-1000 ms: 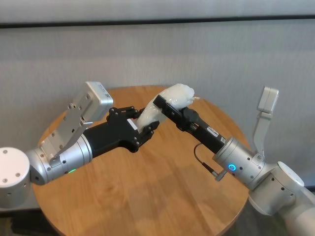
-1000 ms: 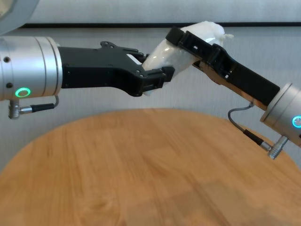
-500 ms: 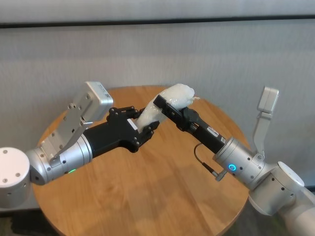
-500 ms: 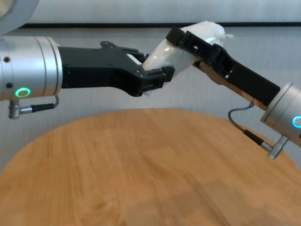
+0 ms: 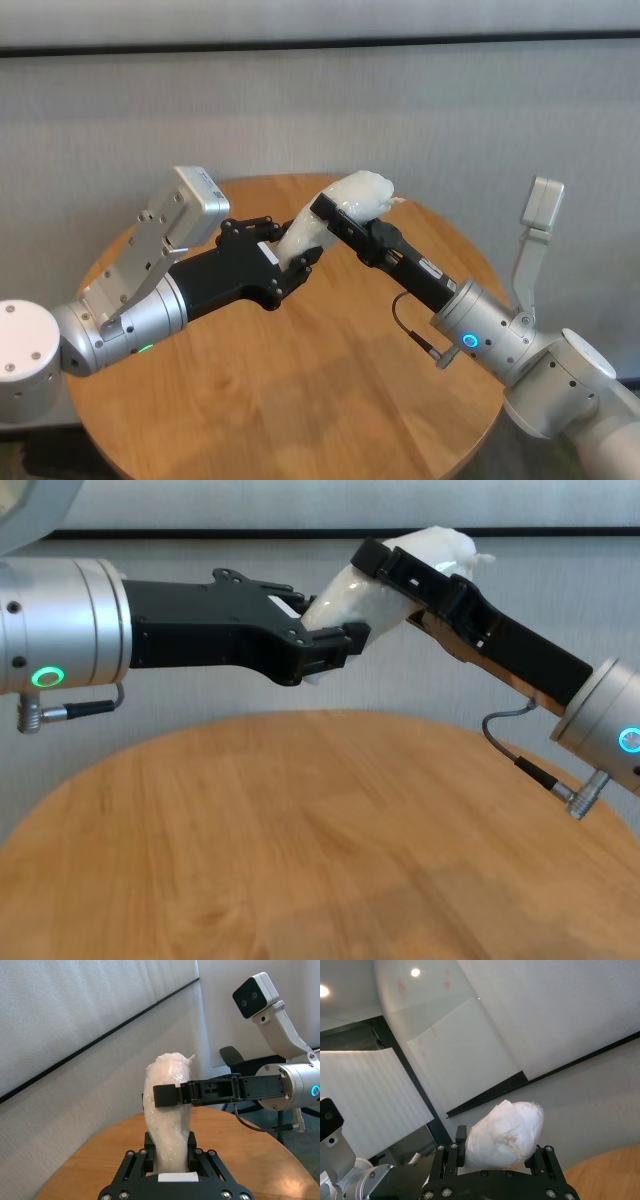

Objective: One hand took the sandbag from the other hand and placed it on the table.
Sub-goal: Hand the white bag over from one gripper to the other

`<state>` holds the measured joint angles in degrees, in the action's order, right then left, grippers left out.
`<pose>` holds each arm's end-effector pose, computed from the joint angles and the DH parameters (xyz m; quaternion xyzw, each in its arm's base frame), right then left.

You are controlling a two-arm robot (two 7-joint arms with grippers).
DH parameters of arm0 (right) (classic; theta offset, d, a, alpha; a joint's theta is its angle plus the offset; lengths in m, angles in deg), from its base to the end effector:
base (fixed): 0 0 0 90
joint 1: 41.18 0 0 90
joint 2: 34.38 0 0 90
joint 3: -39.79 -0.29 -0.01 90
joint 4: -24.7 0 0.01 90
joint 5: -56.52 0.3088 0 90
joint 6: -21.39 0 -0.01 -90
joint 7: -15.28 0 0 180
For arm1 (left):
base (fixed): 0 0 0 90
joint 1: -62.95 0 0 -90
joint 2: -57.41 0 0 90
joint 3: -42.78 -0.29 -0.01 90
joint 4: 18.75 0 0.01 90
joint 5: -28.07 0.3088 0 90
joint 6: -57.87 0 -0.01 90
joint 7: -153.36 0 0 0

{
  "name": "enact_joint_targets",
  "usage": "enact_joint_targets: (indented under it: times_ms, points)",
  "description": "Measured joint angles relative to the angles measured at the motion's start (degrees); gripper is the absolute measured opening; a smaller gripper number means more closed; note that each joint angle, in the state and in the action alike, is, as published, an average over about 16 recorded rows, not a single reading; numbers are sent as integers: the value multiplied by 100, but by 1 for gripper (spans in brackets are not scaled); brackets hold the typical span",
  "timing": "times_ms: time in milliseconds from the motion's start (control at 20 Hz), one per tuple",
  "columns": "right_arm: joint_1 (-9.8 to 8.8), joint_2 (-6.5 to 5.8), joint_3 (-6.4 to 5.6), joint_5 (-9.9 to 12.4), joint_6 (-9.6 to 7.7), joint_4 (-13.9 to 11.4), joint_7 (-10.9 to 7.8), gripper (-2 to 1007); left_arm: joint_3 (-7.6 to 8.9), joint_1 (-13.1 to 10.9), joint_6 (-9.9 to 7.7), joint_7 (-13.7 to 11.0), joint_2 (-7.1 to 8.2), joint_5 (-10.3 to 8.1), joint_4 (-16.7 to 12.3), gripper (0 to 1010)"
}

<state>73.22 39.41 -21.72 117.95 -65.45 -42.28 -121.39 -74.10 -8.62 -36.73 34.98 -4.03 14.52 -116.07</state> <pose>0.4245 0.0186 -0.2978 0.2513 0.1857 -0.2320 0.9212 0.3717 -0.0059 -0.1916 0.0887 -0.1587 0.3101 0.9331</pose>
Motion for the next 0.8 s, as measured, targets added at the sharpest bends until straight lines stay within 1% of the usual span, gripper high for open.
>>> enact_joint_targets:
  times_ms: [500, 800]
  points:
    - [15, 1, 21, 4, -22, 28, 19, 624, 1, -1, 0, 0, 0, -1, 0, 398]
    - [18, 1, 29, -4, -35, 40, 52, 624, 2, -1, 1, -1, 0, -2, -2, 478]
